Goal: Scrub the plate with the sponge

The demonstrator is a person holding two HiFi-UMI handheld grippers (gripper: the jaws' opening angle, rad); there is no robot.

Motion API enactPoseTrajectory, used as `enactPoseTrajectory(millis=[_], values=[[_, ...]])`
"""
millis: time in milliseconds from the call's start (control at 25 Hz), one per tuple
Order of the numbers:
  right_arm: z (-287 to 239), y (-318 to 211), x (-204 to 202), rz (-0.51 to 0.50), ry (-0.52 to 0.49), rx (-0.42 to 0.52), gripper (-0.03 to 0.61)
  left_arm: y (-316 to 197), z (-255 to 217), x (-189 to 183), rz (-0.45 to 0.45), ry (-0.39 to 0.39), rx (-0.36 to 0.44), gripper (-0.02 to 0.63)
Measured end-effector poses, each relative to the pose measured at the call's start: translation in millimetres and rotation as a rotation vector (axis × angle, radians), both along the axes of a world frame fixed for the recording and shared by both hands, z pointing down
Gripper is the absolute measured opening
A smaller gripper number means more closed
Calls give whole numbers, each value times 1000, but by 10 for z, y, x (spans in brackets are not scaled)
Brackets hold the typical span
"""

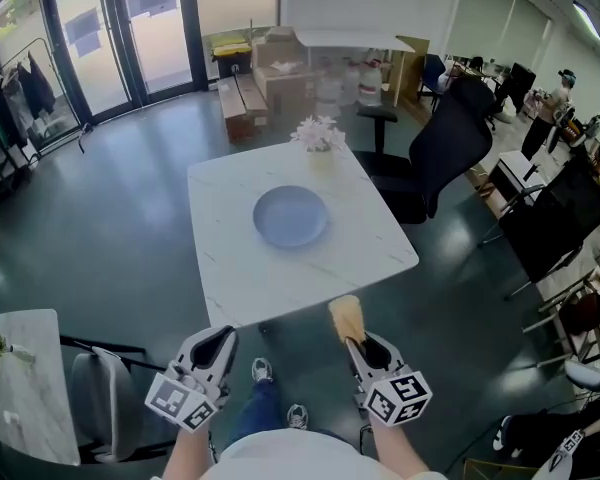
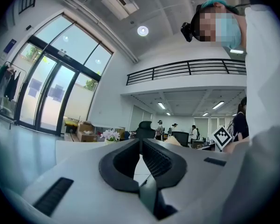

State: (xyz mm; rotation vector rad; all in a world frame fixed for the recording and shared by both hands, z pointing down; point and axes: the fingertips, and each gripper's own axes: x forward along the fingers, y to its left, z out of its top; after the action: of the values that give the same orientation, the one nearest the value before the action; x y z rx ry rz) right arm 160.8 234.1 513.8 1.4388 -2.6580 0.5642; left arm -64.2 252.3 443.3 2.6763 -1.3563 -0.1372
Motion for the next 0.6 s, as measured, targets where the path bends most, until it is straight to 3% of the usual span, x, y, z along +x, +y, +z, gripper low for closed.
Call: enactPoseTrajectory(millis=[600], values=[[-52,-1252,-331,87,0,2,117,-1502,69,-359,77,17,-14,41]])
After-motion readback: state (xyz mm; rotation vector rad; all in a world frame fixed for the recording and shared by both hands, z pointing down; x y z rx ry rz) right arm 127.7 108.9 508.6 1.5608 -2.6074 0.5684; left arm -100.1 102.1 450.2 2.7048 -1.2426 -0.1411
